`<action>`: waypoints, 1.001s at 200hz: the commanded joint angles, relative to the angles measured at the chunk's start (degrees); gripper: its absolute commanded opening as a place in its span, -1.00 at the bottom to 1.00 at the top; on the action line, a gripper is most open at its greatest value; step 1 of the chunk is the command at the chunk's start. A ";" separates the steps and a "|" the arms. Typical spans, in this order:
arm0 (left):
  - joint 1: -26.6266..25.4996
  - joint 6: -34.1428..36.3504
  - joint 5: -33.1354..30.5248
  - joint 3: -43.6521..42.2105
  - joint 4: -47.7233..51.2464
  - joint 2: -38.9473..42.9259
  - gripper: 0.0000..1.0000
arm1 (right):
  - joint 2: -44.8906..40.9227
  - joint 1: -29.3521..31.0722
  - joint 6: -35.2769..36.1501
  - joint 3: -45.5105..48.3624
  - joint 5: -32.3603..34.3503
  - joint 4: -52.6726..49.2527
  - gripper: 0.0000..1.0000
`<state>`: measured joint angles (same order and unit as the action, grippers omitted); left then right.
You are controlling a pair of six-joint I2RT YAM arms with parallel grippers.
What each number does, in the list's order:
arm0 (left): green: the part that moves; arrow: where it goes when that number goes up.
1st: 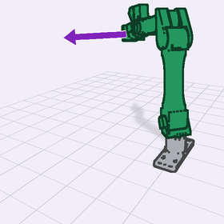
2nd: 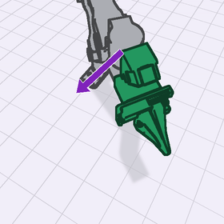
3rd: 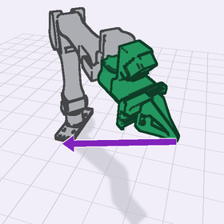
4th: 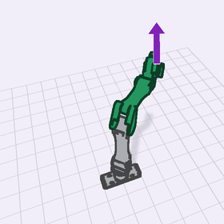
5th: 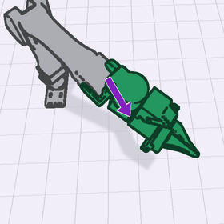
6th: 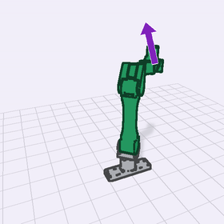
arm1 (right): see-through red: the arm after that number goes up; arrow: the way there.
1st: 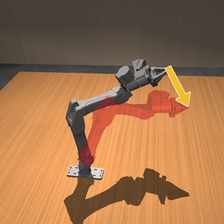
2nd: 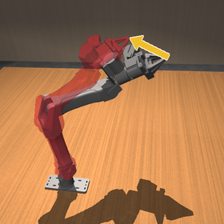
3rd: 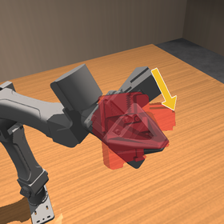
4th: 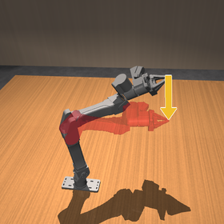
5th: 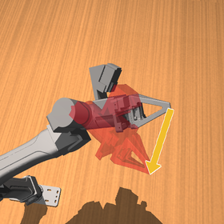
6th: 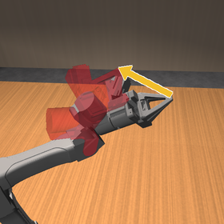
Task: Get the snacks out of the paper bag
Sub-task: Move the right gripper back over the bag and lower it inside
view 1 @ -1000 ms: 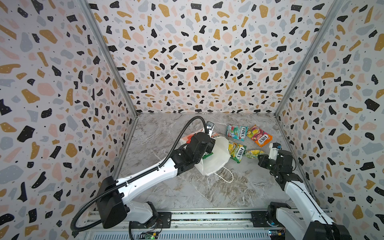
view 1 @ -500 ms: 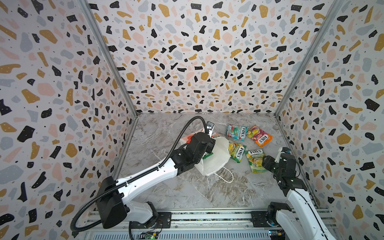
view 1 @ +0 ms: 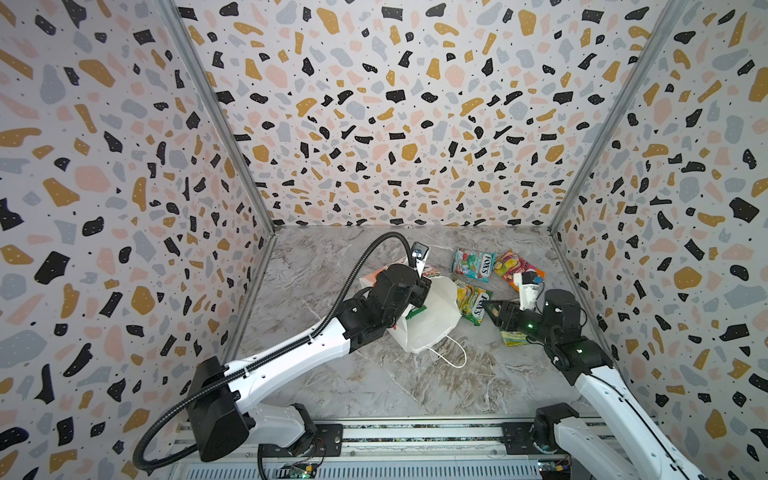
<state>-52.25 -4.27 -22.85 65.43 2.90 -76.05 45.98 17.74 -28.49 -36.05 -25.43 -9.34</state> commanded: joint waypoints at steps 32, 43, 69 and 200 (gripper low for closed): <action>0.06 1.15 0.58 -1.12 -3.62 2.29 -1.00 | 9.28 18.75 4.55 -4.87 5.28 4.56 0.02; 0.08 1.20 0.64 -1.33 -3.94 2.55 -1.00 | 12.14 22.07 5.65 -5.74 7.69 4.65 0.01; 0.08 1.54 0.97 -1.36 -4.13 2.99 -1.00 | 18.95 26.82 7.48 -7.70 10.72 4.71 -0.02; 0.05 1.35 1.46 -1.73 -4.77 2.87 -1.00 | 43.16 29.64 6.39 -19.27 23.26 4.63 -0.02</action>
<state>-52.25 -3.60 -21.34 64.31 1.21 -73.76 86.43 47.18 -21.45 -51.27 -7.86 -3.86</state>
